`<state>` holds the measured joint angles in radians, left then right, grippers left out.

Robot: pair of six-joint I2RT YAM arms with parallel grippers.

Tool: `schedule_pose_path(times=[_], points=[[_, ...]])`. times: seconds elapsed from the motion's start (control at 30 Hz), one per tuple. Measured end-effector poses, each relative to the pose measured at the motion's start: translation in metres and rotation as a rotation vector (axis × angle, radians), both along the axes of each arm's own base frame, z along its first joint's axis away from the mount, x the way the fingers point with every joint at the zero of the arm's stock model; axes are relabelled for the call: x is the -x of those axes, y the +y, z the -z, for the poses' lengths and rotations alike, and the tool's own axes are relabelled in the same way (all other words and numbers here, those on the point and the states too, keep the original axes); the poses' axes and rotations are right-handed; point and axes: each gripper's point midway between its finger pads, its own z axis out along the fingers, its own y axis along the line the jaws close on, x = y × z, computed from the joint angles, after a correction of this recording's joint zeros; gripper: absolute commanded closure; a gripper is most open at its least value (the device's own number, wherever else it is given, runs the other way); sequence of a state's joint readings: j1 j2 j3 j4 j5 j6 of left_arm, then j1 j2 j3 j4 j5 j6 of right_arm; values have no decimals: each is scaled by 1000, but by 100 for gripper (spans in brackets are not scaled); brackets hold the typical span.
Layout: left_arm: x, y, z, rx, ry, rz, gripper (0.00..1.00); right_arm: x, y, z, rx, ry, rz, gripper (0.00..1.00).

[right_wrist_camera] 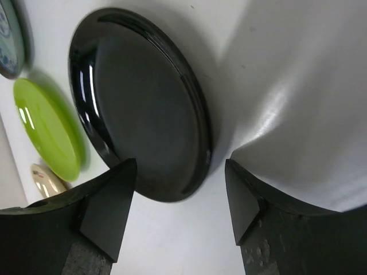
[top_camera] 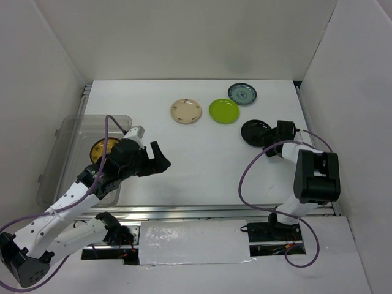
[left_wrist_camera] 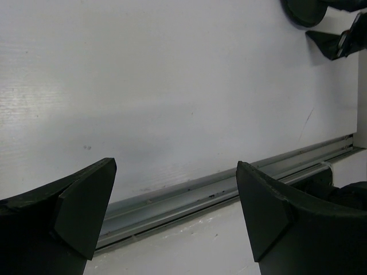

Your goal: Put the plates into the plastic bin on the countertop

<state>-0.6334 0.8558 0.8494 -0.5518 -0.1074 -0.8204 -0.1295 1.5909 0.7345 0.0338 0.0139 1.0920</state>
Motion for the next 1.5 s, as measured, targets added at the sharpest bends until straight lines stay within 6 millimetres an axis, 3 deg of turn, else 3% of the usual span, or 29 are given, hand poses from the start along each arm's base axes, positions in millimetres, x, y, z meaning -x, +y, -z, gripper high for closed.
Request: schedule_pose_path(times=[0.1, 0.17, 0.3, 0.37, 0.53, 0.77, 0.97, 1.23, 1.37, 1.5], points=[[6, -1, 9, -4, 20, 5, 1, -10, 0, -2, -19, 10, 17, 31], [6, -1, 9, -4, 22, 0, 1, -10, 1, -1, -28, 21, 25, 37], [5, 2, 8, -9, 16, -12, 1, -10, 2, 3, -42, 64, 39, 38], [6, 4, 7, -11, 10, -18, 1, -12, 2, 4, -43, 78, 44, 51], [8, 11, 3, -18, -3, -36, 1, -6, 0, 10, -42, 118, 60, 63], [9, 16, 0, -27, -12, -51, 1, -8, -1, 13, -42, 143, 59, 67], [8, 18, 1, -30, -12, -60, 1, -7, -6, 13, -63, 148, 64, 99], [4, 21, 2, -37, -7, -74, 1, -8, -13, 11, -109, 116, 70, 100], [1, 18, -2, -41, -11, -70, 1, 3, -10, -3, -69, 108, 60, 100], [-13, 8, -19, -45, -36, -50, 1, 11, 6, -47, 53, 42, -6, 100]])
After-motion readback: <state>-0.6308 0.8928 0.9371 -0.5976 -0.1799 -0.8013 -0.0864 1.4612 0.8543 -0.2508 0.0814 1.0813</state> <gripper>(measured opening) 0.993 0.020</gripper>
